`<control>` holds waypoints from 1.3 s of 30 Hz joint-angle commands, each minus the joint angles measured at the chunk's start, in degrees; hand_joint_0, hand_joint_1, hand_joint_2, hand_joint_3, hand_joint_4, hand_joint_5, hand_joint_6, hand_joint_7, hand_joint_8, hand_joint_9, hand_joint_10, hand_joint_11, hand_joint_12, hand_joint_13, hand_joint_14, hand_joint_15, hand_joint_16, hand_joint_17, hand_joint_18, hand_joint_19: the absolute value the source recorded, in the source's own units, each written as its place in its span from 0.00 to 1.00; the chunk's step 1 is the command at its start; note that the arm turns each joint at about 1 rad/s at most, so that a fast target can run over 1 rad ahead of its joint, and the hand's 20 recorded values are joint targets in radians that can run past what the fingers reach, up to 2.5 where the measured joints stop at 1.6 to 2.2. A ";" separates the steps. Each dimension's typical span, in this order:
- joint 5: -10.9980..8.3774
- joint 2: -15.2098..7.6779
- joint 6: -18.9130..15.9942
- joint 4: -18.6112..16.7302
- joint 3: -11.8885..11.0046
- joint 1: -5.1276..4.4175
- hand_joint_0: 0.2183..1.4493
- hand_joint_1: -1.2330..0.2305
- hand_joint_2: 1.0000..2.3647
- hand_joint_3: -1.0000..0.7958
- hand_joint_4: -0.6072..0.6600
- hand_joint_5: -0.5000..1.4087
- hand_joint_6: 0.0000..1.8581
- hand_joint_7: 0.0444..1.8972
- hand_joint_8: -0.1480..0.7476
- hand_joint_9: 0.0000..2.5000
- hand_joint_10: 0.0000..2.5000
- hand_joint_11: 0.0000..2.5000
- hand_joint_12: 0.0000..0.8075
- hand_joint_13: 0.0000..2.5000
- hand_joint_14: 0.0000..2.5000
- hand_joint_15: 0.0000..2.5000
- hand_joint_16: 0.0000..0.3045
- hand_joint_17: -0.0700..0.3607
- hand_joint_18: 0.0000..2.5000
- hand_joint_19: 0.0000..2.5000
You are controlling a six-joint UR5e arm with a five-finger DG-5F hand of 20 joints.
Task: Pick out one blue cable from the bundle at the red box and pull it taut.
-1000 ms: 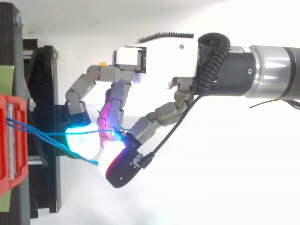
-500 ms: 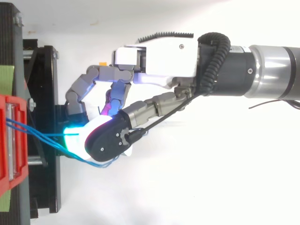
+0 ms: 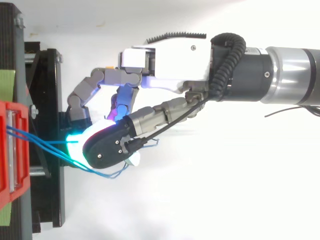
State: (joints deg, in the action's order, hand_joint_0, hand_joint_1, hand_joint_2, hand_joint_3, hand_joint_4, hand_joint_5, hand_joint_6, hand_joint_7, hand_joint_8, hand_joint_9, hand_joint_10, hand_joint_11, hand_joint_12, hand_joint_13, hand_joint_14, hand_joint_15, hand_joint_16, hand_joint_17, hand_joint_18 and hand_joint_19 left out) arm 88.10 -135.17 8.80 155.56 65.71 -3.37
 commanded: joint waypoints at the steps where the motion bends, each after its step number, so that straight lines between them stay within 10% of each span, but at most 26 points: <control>1: -0.03 0.00 -0.01 0.00 0.03 0.03 0.29 0.46 0.01 0.42 0.51 0.21 0.48 0.49 0.45 0.55 0.01 0.33 0.43 0.44 0.01 0.26 0.17 0.44 0.35 0.31; 39: 0.67 0.09 7.55 7.74 -3.92 0.73 0.31 0.38 0.01 0.41 0.52 0.20 0.50 0.45 0.44 0.51 0.01 0.34 0.41 0.43 0.01 0.26 0.17 0.43 0.34 0.30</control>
State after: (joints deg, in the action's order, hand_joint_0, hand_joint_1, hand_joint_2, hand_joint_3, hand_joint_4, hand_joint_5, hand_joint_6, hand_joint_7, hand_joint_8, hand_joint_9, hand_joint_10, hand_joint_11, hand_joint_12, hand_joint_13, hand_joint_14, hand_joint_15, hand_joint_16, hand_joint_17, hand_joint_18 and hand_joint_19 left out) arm 88.80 -135.10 16.34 163.24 61.90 -2.61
